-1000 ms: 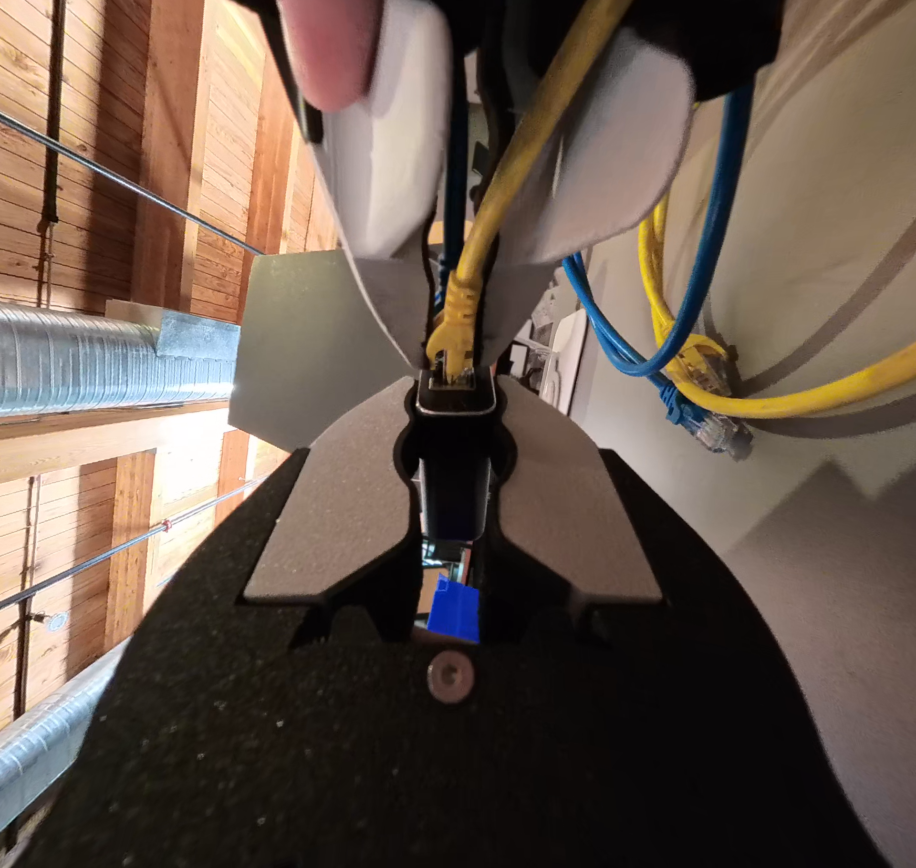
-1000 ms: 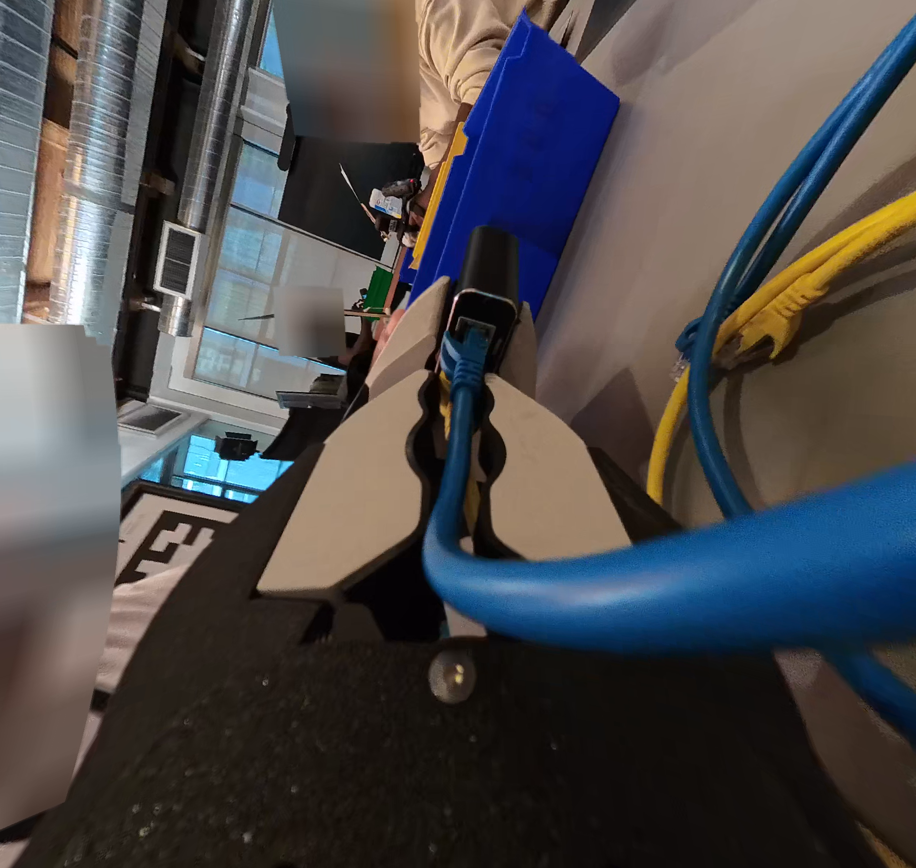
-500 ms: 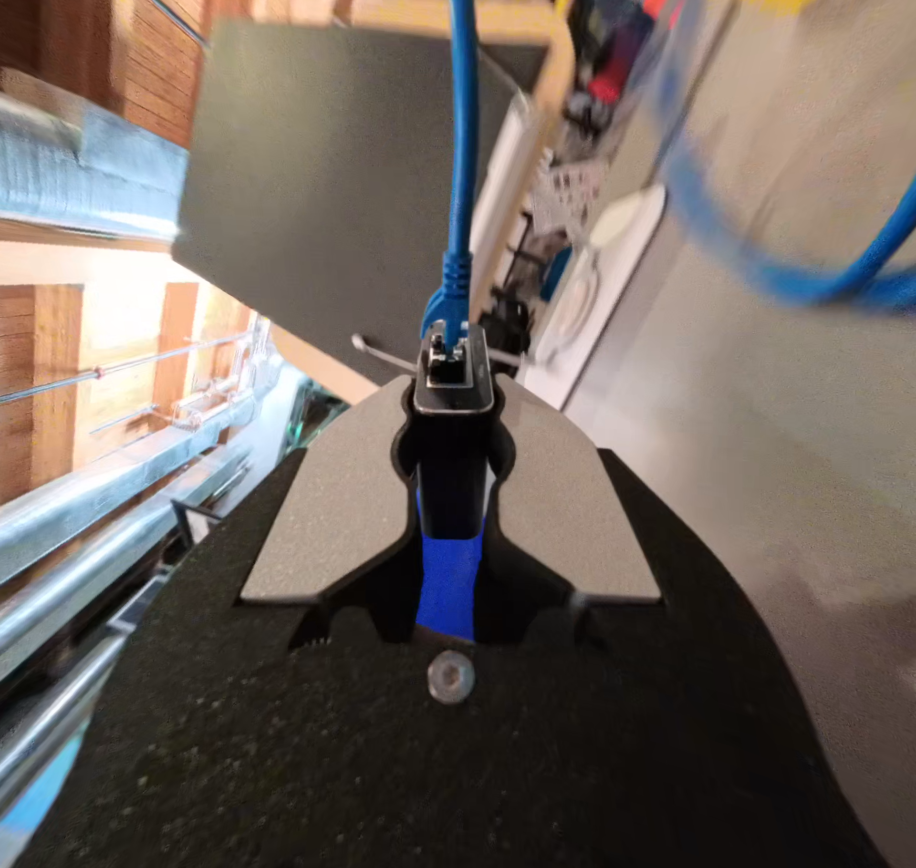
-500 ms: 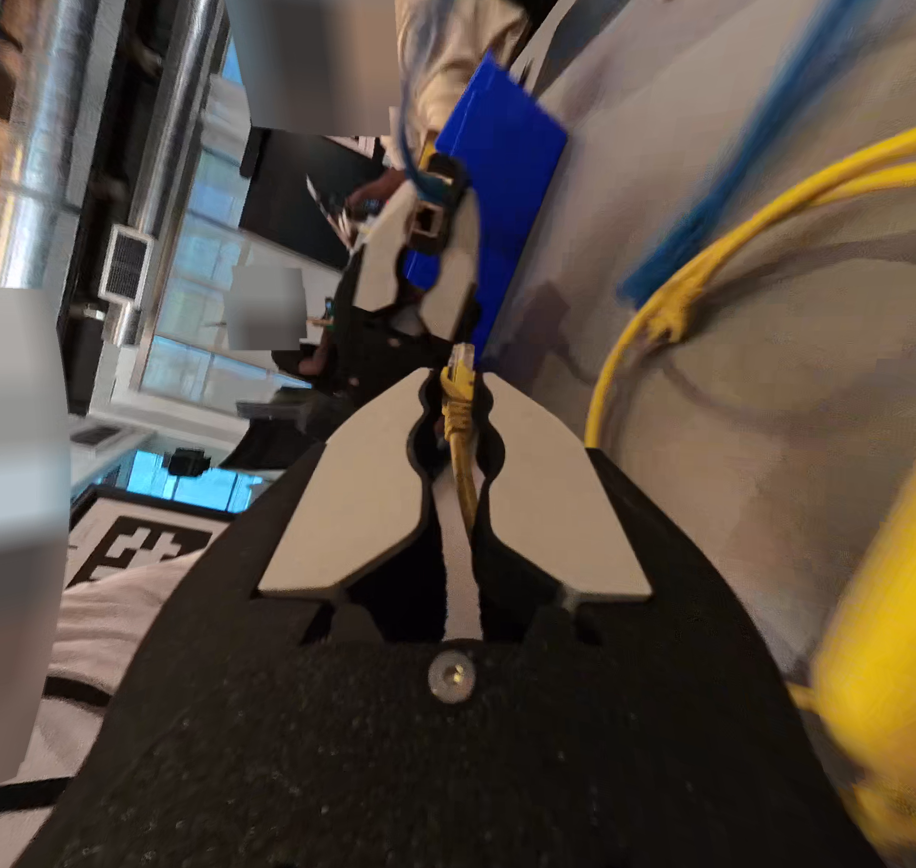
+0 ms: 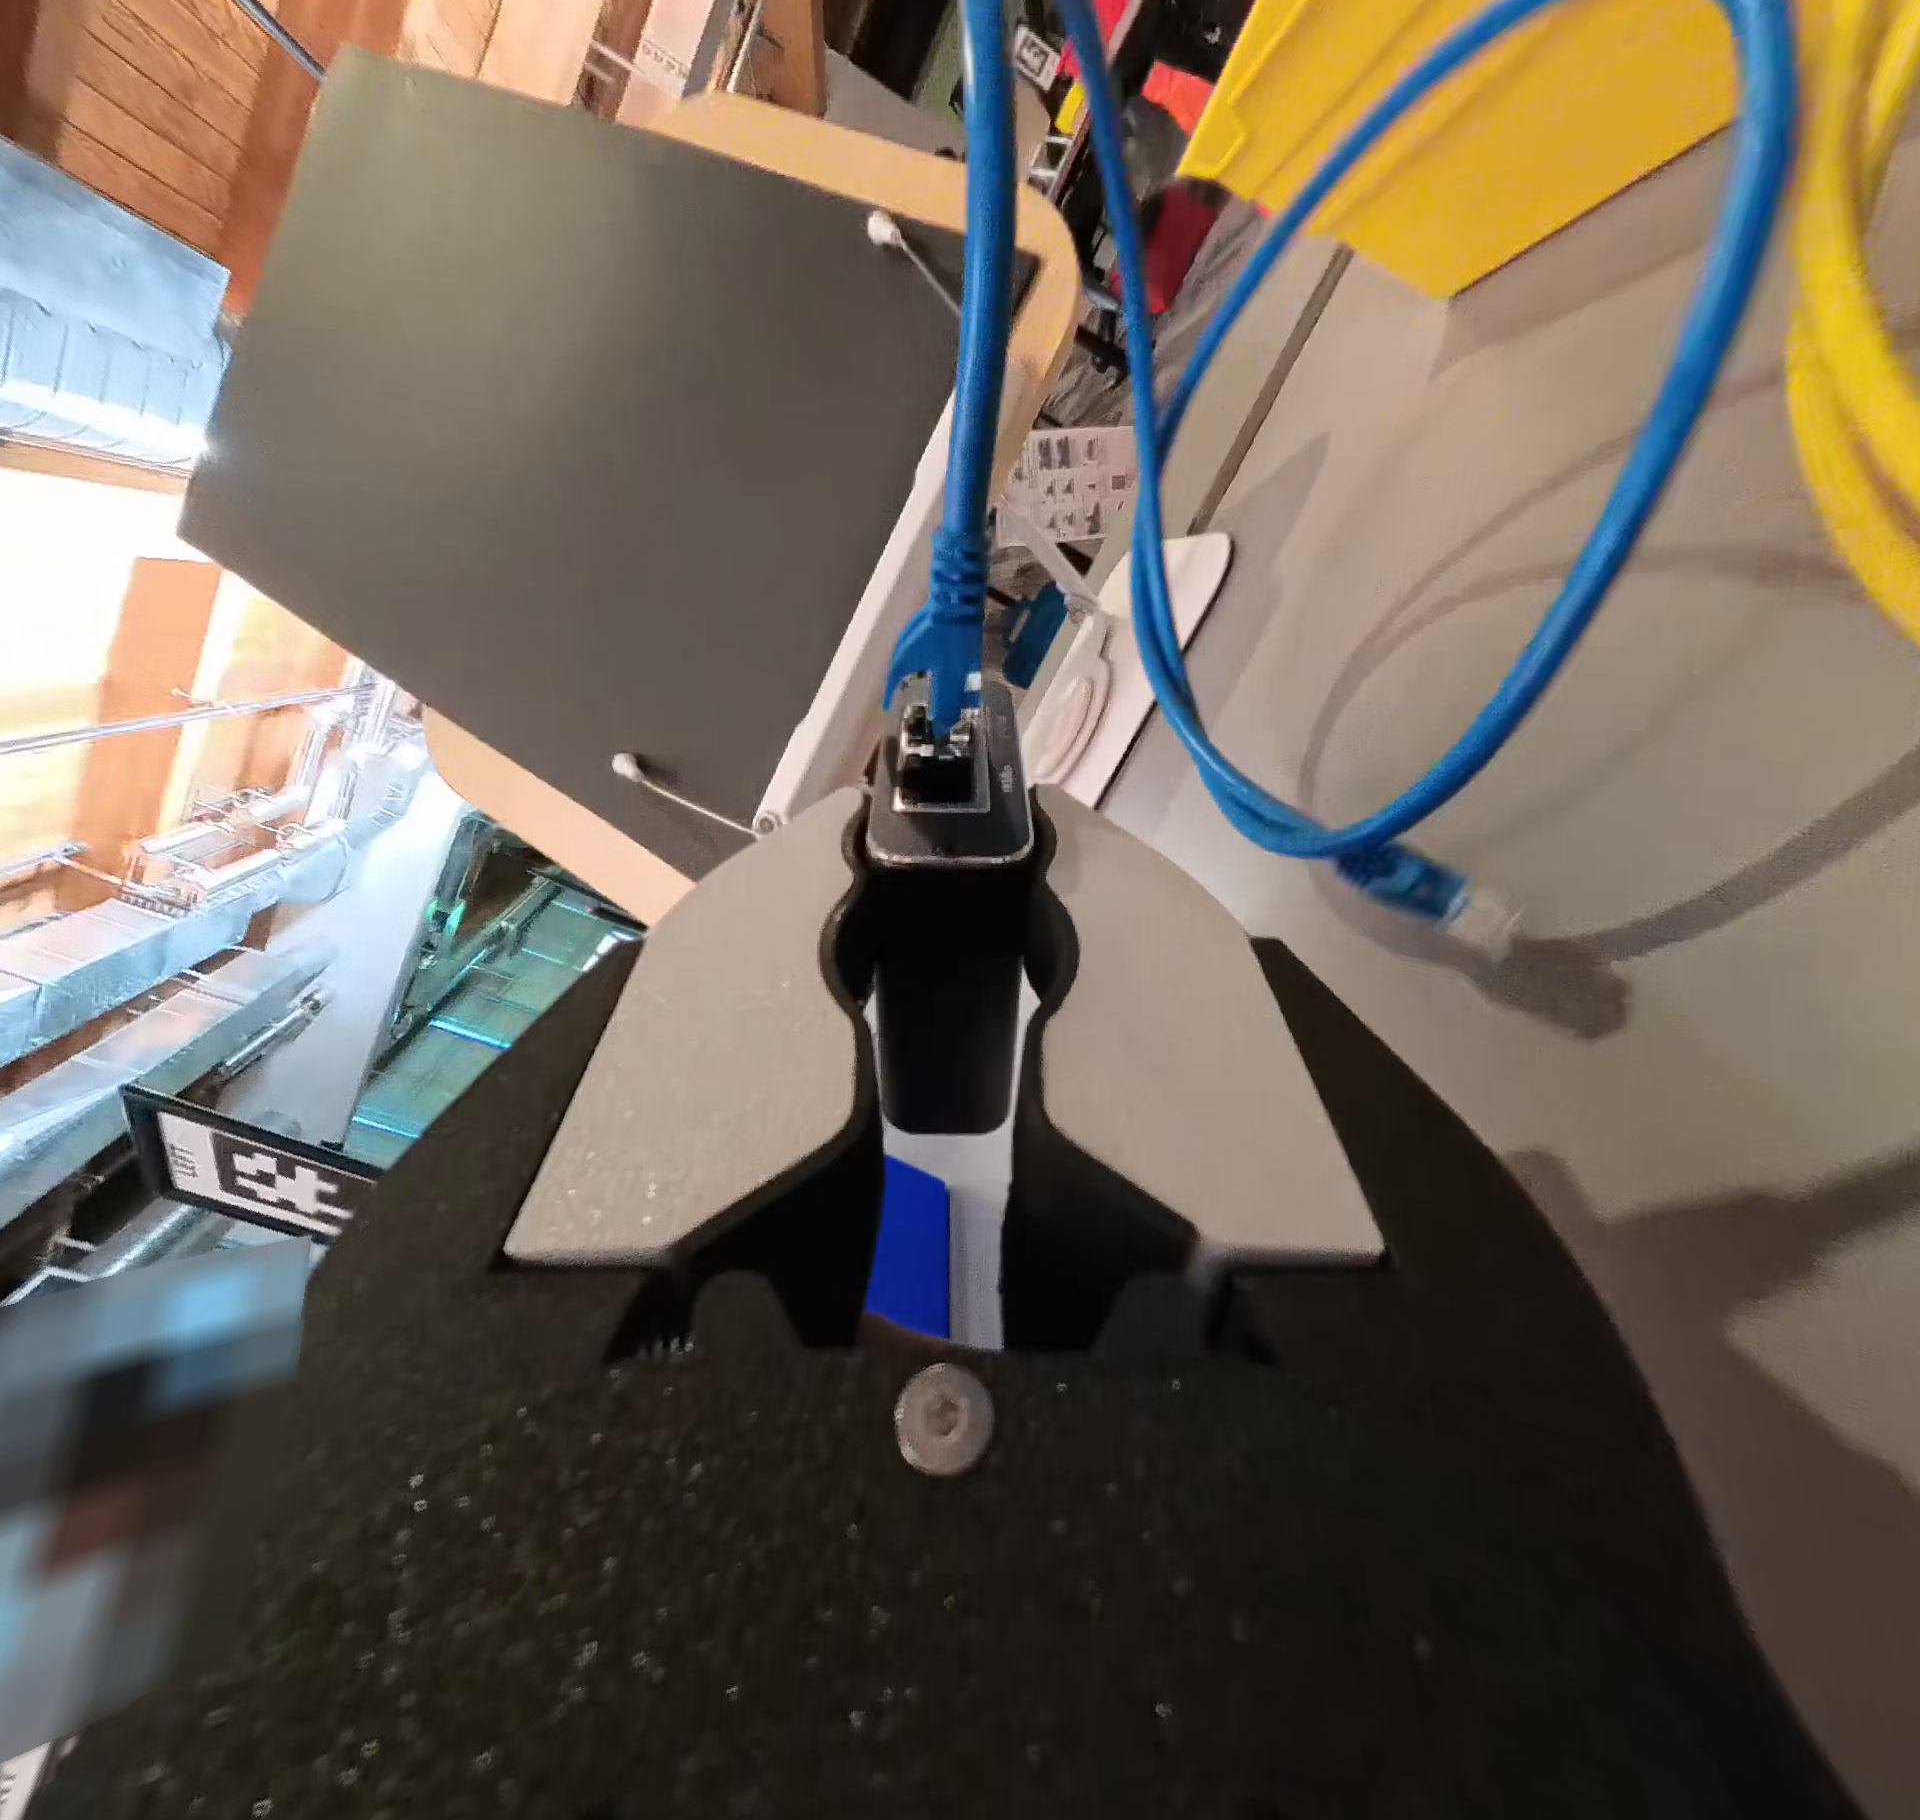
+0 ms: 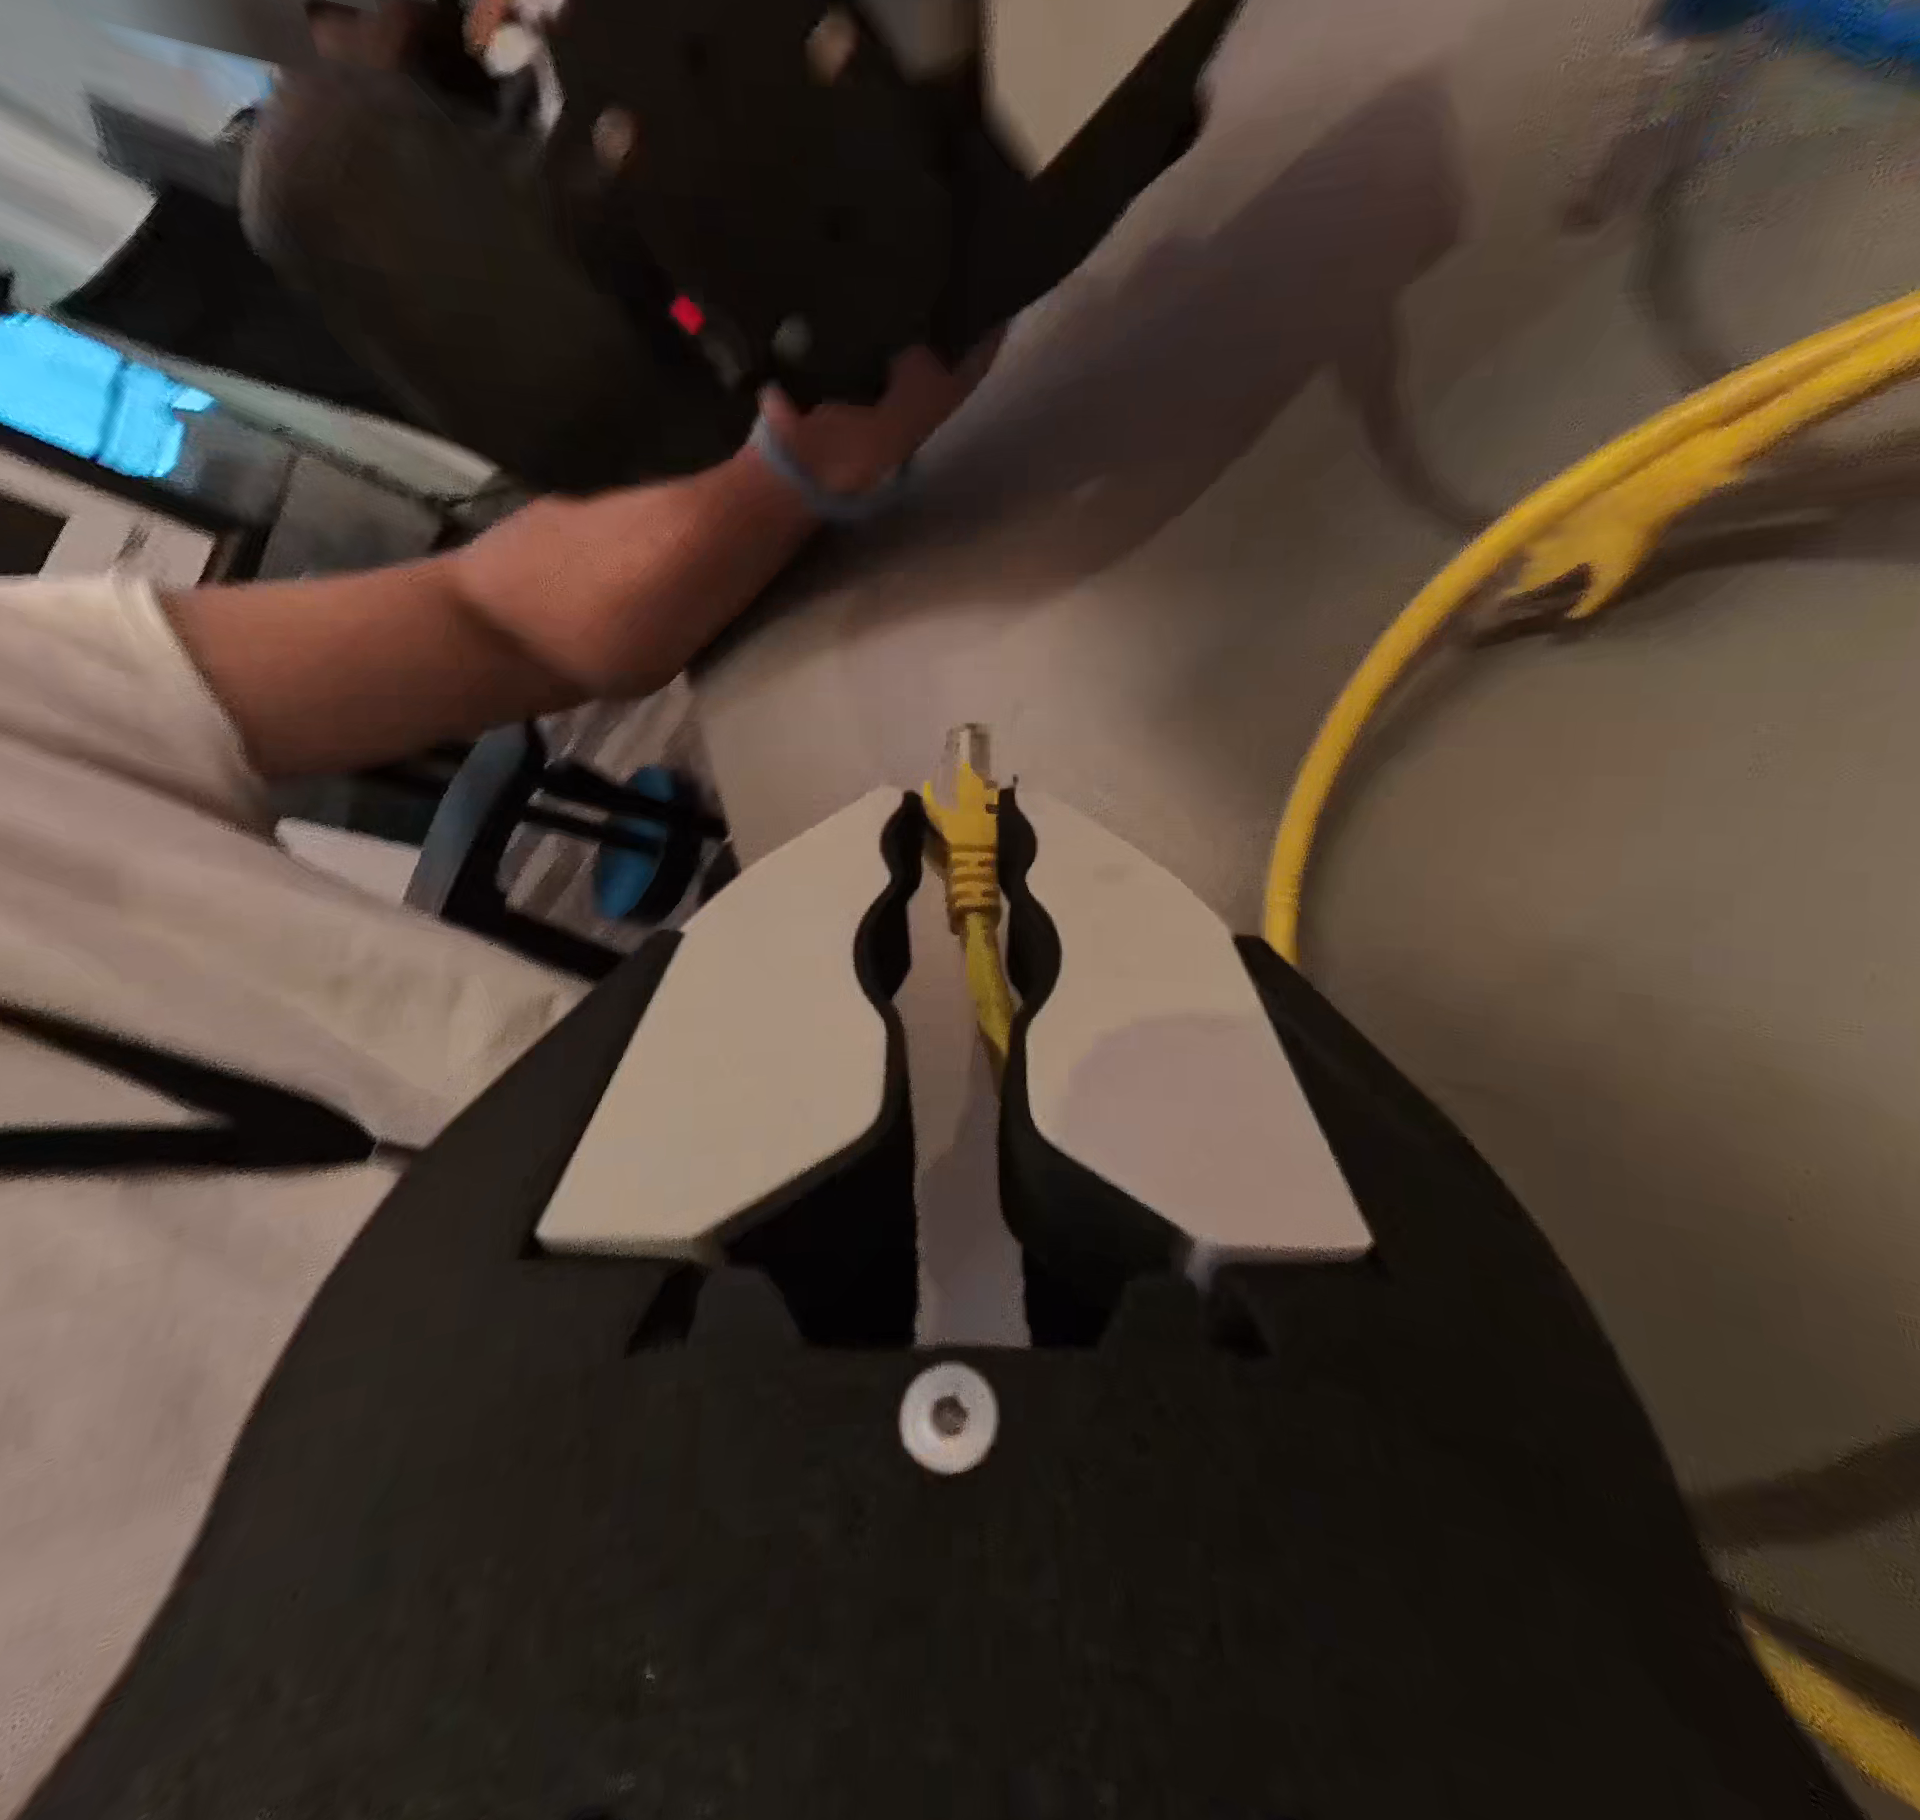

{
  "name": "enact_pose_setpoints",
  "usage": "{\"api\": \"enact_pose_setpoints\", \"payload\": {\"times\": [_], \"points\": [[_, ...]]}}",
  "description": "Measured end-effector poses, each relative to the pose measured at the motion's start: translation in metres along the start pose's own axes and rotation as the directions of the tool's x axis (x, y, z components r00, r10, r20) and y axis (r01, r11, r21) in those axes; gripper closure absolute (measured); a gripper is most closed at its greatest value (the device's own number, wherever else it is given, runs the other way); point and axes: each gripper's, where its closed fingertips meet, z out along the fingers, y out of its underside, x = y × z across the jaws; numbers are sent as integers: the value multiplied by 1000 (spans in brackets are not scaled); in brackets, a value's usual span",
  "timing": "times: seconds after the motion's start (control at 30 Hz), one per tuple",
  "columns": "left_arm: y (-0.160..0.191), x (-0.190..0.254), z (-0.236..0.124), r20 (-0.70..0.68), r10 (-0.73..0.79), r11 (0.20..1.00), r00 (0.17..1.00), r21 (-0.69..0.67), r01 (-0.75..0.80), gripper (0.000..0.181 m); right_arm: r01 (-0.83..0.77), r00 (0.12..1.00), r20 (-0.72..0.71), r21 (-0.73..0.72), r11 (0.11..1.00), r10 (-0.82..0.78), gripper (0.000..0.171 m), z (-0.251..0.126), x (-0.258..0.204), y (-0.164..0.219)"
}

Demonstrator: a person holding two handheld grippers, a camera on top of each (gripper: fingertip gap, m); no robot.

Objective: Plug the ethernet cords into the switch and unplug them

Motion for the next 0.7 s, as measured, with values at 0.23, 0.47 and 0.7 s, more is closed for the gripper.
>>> {"api": "enact_pose_setpoints", "payload": {"times": [0.23, 0.47, 0.7], "points": [[24, 0, 3, -44, -27, 998, 999, -49, 25, 157, 27, 985, 174, -138, 990, -3, 135, 46, -43, 36], [35, 4, 6, -89, -47, 997, 995, -57, 42, 157, 159, 987, 28, -6, 987, -159, 122, 13, -39, -14], [37, 4, 6, -98, -56, 997, 994, -57, 51, 157, 413, 757, -408, -307, 857, -511, 121, 30, 65, -13]]}}
